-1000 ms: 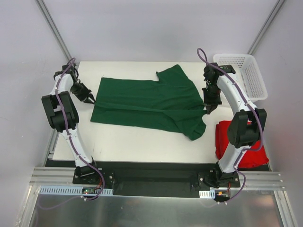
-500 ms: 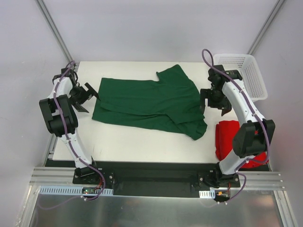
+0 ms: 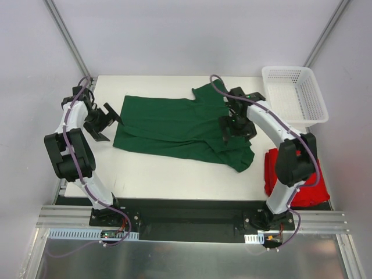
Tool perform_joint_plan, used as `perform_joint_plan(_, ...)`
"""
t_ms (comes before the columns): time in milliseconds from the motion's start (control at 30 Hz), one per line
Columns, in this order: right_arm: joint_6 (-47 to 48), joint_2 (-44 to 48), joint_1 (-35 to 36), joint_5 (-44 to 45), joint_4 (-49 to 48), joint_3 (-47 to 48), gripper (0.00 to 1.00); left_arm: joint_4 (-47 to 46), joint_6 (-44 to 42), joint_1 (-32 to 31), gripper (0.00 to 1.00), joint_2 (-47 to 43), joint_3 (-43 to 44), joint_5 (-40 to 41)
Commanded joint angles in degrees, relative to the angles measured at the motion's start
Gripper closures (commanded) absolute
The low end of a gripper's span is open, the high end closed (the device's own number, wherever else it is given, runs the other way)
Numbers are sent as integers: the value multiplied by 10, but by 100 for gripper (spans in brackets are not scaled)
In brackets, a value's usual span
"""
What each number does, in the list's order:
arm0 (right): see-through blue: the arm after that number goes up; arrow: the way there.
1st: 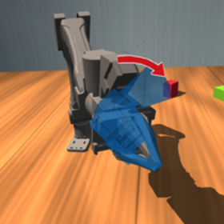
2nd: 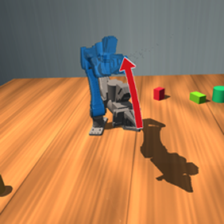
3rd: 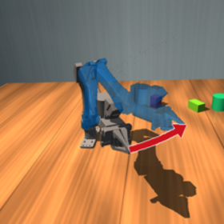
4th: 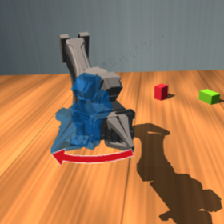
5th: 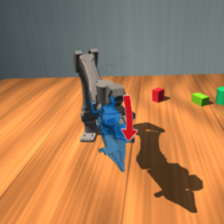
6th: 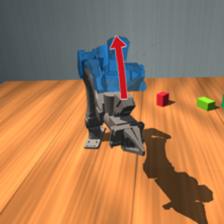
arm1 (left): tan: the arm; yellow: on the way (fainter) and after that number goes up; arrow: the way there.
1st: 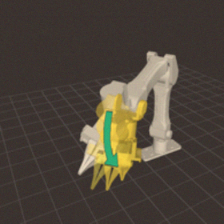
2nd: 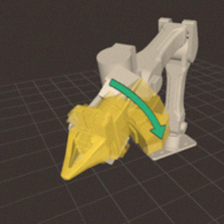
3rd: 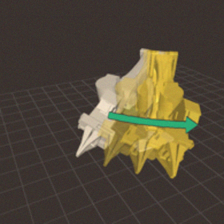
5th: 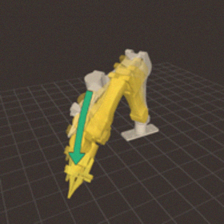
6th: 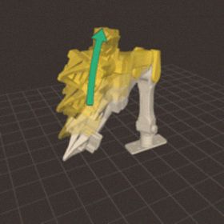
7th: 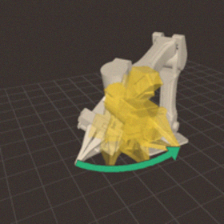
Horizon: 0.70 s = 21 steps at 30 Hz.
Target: Fold and stack the t-shirts
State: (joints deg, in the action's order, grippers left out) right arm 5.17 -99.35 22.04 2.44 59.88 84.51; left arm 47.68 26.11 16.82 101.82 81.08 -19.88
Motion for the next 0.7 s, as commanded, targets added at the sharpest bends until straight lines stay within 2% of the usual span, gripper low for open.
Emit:
perform_joint_plan(0,37,-67,52,63,-8,92,13,0,-11,-3,1,-51,-23,-4)
perform_joint_plan(133,34,-116,70,56,-11,116,24,-1,-13,-4,1,-56,-36,-7)
perform_joint_plan(667,34,-151,140,13,-6,102,30,0,-18,3,1,-60,-53,-5)
